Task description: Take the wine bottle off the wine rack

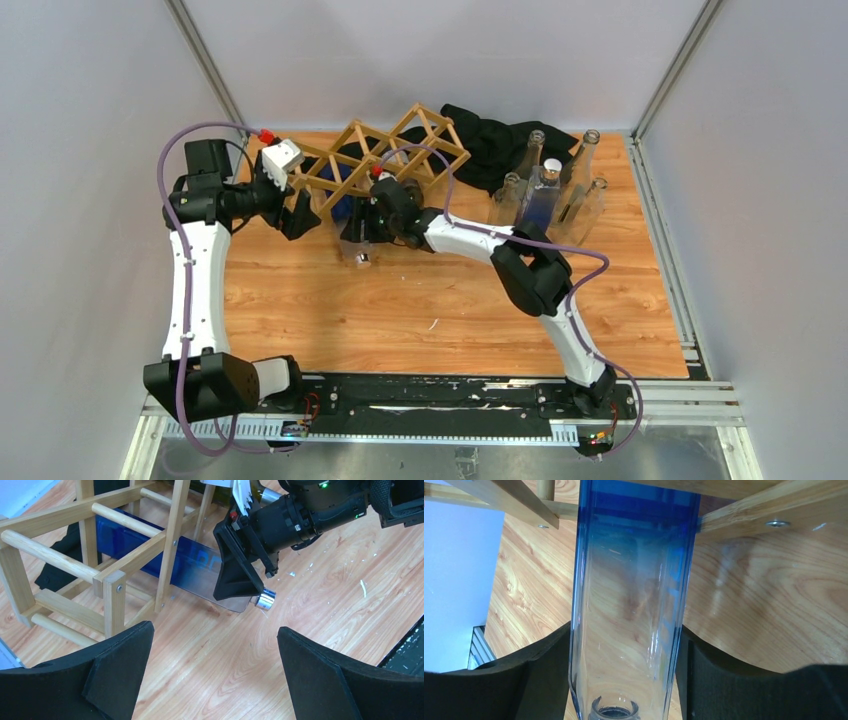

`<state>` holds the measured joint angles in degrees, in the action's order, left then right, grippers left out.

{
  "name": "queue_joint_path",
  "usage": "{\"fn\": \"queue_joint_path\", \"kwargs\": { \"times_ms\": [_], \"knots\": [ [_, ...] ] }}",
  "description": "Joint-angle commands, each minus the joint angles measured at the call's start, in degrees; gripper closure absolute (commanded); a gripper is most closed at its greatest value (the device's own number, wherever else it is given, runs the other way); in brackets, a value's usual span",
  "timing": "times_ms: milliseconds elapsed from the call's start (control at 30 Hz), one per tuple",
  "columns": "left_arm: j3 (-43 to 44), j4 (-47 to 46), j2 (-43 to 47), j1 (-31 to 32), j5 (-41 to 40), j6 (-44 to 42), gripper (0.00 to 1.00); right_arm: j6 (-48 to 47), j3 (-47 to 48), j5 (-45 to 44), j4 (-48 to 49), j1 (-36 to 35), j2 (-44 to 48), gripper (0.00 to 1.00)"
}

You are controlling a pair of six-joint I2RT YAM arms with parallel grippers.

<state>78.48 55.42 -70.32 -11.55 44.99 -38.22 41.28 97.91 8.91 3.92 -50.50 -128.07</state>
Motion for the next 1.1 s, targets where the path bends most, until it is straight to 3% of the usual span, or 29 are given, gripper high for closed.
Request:
{"fn": "queue_joint_path", "kwargs": {
  "times_ms": [0, 167, 367, 600, 833, 1067],
  "knots": [
    [-1.7, 0.0, 1.0, -0.5, 1.7, -3.0, 0.0, 0.1, -2.2, 1.7, 2.7, -0.5, 3.6, 0.79],
    [-3.7, 0.0, 1.3, -0.6, 1.4, -8.2, 0.0, 0.0, -5.5, 3.3, 4.4, -1.9, 7.4, 1.0],
    [-8.4, 0.0, 2.1, -0.4, 4.4, -16.8, 0.0, 2.1, -15.2, 5.7, 10.9, -2.7, 15.1, 1.0],
    [-11.4, 0.0, 4.0, 2.2, 2.3, -24.5, 0.0, 2.4, -20.8, 11.1, 8.9, -3.5, 23.2, 1.0],
    [-16.5, 0.0, 8.6, 10.8, -5.1, -38.2, 0.0, 2.6, -28.6, 12.7, 6.9, -3.4, 32.6, 1.0],
    [-19.0, 0.0, 10.8, 19.7, -12.0, -44.5, 0.0, 2.4, -31.8, 12.1, 3.6, -3.4, 38.1, 1.0]
  ]
}}
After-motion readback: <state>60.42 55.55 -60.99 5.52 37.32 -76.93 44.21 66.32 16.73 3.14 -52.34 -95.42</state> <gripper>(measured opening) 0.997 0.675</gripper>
